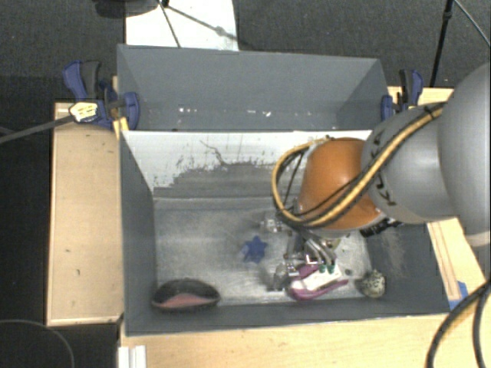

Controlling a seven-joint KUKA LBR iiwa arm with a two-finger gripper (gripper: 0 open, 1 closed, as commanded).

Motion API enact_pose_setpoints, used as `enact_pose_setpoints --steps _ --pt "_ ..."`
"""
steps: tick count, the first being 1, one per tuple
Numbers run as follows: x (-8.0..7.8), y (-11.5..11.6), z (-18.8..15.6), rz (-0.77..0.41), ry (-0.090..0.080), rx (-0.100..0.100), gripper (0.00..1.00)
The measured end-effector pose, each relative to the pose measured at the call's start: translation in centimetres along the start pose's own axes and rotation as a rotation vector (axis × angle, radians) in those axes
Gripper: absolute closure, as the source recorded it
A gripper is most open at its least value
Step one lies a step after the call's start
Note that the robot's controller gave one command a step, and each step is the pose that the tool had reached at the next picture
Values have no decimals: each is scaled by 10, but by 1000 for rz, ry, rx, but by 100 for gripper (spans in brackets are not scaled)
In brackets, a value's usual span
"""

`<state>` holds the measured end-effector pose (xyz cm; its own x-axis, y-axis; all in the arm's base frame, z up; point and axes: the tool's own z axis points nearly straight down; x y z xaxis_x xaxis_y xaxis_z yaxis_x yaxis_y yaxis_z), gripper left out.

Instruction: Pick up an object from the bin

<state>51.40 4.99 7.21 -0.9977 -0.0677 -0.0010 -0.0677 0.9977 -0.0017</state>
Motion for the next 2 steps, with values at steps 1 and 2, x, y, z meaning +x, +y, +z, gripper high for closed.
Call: enact_pose_setpoints --steps 1,2 --pt "-29 -25 -49 -452 -7 0 0" --pt "-23 39 -5 -589 1 -5 0"
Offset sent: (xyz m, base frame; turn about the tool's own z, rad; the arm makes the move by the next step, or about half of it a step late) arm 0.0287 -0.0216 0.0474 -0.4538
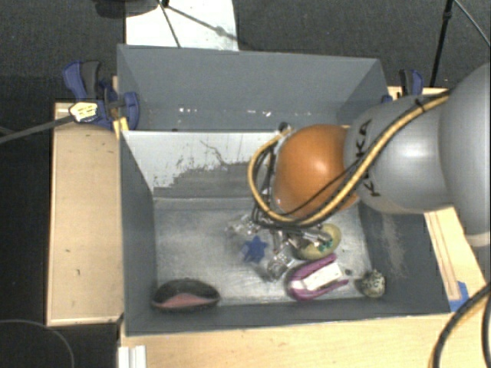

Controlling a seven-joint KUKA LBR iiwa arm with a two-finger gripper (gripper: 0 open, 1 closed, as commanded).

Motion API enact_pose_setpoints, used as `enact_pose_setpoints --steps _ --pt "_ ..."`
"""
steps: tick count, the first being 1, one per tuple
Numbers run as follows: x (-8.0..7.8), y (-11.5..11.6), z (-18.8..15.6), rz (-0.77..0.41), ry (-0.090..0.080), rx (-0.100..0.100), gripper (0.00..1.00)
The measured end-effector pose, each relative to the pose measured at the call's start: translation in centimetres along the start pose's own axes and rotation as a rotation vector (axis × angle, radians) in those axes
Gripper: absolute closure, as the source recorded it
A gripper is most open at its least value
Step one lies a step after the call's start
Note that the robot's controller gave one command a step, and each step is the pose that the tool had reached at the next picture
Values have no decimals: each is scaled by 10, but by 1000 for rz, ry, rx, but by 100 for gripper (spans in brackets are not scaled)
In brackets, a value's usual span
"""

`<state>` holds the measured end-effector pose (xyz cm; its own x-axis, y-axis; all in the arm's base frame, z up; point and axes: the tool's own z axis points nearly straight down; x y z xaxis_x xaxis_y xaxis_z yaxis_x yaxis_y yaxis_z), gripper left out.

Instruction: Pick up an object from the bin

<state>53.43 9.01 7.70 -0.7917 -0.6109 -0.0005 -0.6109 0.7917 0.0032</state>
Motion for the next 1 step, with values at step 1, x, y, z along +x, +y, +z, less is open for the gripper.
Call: enact_pose_setpoints --steps 1 --pt "0 -4 -3 9 -4 5 100"
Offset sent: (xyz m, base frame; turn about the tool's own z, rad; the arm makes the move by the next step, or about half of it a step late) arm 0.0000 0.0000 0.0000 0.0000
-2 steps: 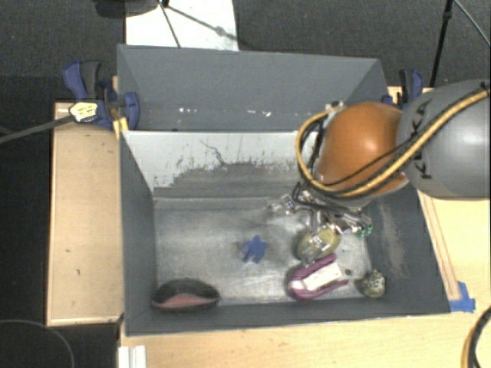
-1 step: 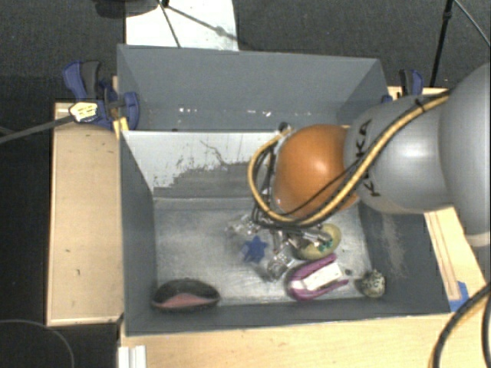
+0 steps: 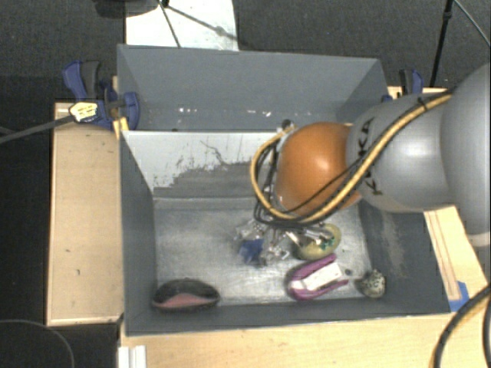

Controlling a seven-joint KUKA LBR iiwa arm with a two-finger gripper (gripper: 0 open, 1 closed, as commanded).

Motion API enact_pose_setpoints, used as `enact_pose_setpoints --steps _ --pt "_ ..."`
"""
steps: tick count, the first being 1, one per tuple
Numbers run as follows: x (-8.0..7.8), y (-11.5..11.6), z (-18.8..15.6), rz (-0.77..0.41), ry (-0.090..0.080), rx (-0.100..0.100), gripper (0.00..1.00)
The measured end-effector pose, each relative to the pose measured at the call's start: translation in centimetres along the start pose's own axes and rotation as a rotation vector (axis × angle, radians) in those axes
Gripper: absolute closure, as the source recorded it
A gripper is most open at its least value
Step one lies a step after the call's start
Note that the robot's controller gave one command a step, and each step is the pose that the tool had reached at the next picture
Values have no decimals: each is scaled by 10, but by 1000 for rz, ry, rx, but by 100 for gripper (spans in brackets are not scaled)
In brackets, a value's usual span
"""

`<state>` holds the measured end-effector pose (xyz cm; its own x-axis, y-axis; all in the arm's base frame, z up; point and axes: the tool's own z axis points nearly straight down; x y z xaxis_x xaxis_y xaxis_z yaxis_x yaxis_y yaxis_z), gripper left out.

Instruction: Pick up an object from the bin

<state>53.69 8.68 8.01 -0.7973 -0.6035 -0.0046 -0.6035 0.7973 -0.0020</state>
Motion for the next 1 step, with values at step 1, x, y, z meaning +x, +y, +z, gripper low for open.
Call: enact_pose_setpoints --steps 1 --pt "25 4 -130 -44 -4 2 100"
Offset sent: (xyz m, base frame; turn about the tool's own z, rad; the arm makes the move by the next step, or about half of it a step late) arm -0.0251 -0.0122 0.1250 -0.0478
